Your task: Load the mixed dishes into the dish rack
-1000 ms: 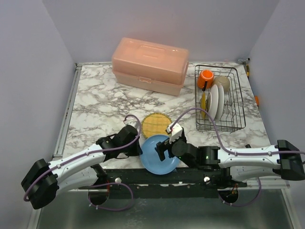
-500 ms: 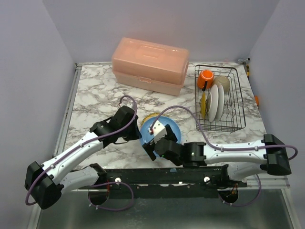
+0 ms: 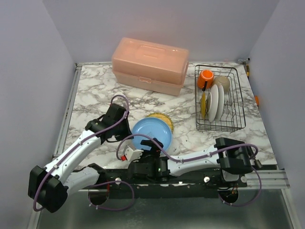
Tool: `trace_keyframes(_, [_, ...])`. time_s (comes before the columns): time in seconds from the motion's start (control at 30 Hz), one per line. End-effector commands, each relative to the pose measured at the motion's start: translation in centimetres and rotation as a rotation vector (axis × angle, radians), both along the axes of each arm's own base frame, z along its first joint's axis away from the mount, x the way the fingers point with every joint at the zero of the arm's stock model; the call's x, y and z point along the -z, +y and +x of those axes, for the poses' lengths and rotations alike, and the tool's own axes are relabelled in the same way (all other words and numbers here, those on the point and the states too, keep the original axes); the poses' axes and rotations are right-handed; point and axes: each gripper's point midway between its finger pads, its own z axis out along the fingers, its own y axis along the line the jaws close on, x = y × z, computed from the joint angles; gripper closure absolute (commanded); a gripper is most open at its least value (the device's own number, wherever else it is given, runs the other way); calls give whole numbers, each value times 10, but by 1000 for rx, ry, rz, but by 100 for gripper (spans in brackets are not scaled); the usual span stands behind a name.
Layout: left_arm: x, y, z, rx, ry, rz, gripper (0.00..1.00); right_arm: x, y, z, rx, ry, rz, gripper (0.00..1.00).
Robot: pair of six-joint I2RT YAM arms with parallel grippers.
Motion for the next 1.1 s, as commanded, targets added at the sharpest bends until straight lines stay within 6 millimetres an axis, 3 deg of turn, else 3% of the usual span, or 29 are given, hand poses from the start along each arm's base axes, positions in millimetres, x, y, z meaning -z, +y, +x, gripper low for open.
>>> trace_keyframes(0.0, [-11, -9, -7, 35, 6, -75, 100, -15, -4, 14, 1, -149, -84, 5])
trace_keyframes(0.2, [-12, -10, -10, 23, 15, -96, 100, -12, -8, 19, 12, -210, -146, 22])
trace_keyframes(0.37, [-17, -13, -13, 24, 26, -117, 100, -10, -8, 25, 24, -237, -155, 27])
trace_keyframes(0.47, [-17, -11, -15, 14, 32, -114, 100, -11, -8, 30, 33, -241, -173, 37])
trace_keyframes(0.57, [-16, -10, -16, -10, 29, -127, 100, -16, -5, 31, 32, -237, -159, 51])
trace_keyframes(0.67, [-17, -8, -17, -25, 35, -120, 100, -21, -3, 32, 22, -226, -137, 79])
trace_keyframes(0.73, [-18, -5, -16, -37, 25, -108, 100, -24, -2, 33, 18, -228, -132, 84])
trace_keyframes(0.83, [-24, -2, -13, -33, -2, -99, 100, -26, -3, 36, 8, -225, -128, 99])
trace_keyframes(0.87, [-28, -2, -12, -27, -16, -95, 100, -27, -3, 37, 5, -218, -118, 100])
trace_keyframes(0.93, [-39, -1, -9, 1, -56, -83, 89, -29, -5, 40, -1, -186, -81, 100])
trace_keyframes(1.0, [-55, 1, -3, 36, -110, -66, 59, -32, -6, 41, -17, -139, -26, 100])
trace_keyframes(1.07, [-75, 6, 4, 53, -181, -36, 37, -37, -7, 40, -47, -104, 22, 100])
